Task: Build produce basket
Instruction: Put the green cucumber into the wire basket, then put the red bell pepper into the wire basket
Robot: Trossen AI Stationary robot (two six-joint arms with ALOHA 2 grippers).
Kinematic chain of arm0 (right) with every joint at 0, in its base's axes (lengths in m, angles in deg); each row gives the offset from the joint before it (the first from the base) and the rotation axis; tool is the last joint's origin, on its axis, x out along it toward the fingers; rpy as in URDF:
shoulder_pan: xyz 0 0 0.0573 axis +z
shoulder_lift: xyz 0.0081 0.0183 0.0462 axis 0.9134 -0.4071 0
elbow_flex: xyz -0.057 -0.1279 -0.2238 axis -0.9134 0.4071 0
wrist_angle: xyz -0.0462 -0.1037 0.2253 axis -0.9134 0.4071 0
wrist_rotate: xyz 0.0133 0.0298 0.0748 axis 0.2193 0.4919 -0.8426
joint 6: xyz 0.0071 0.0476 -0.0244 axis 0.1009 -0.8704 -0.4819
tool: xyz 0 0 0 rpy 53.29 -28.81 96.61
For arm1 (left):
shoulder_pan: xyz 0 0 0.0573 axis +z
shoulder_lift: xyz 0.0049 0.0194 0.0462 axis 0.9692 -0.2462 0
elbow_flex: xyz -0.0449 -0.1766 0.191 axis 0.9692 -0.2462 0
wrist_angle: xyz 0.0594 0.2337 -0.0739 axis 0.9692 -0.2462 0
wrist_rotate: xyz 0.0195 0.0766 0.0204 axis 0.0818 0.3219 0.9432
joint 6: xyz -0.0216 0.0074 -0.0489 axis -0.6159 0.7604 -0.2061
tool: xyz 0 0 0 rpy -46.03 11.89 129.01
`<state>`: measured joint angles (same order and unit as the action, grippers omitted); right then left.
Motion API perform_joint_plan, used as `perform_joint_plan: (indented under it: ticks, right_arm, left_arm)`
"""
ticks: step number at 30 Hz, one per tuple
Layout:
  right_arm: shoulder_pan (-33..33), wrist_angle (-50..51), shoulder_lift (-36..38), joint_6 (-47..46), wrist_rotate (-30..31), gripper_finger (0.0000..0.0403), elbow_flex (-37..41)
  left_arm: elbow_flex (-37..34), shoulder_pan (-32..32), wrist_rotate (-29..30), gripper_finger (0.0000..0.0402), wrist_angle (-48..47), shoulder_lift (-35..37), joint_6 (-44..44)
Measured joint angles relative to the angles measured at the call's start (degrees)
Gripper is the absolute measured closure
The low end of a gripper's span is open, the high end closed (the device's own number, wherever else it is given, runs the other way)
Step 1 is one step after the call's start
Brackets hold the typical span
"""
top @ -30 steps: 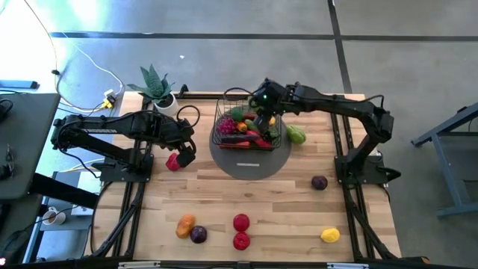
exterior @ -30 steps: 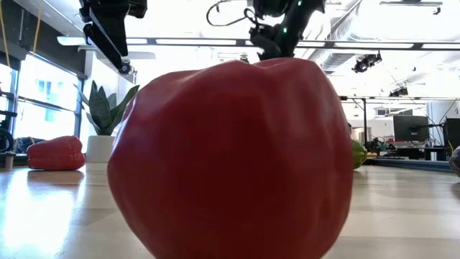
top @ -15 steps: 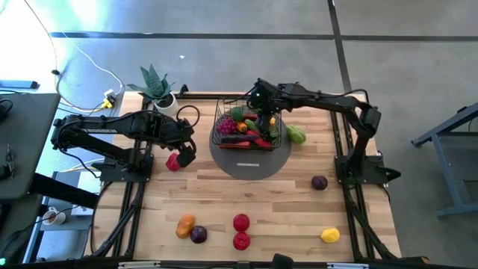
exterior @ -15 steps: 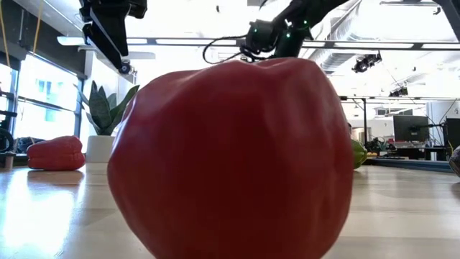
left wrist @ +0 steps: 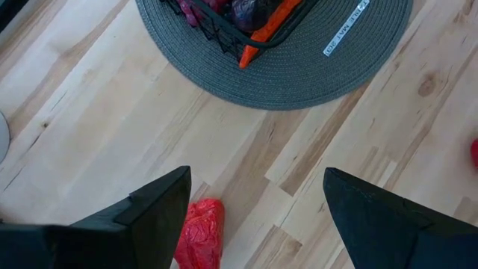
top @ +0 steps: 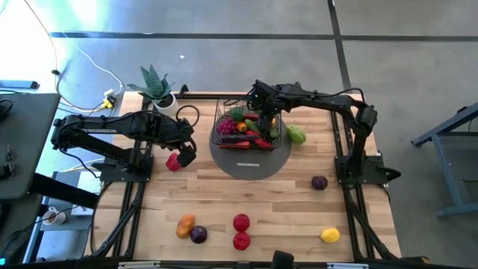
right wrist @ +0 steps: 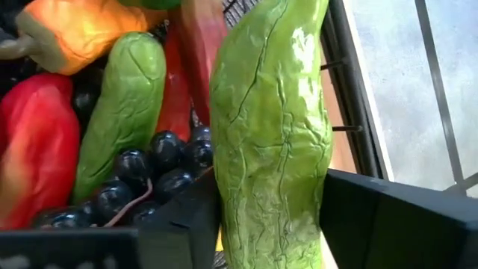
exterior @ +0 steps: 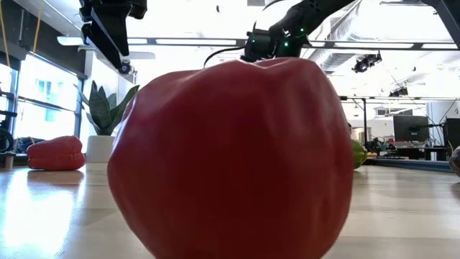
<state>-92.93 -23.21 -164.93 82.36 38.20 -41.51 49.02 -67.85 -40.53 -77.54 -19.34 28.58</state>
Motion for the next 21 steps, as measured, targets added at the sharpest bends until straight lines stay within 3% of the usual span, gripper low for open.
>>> perform_joint_plan:
  ticks: [8,14,21]
  right_arm:
    - [0.1,3.3,0.5,-3.4,1.5,0.0151,-0.6]
    - [0.8,11.3,0.6,-9.9,1.6,0.0144,-5.7]
    - [2.9,13.5,0.7,-14.8,0.7,0.0144,-11.3]
  left_arm:
    - [0.0,0.0,0.0,0.0106,0.0,0.0,-1.6]
    - [0.0,0.0,0.0,0.0106,0.0,0.0,-2.6]
    - [0.0,0.0,0.0,0.0106,0.0,0.0,-3.7]
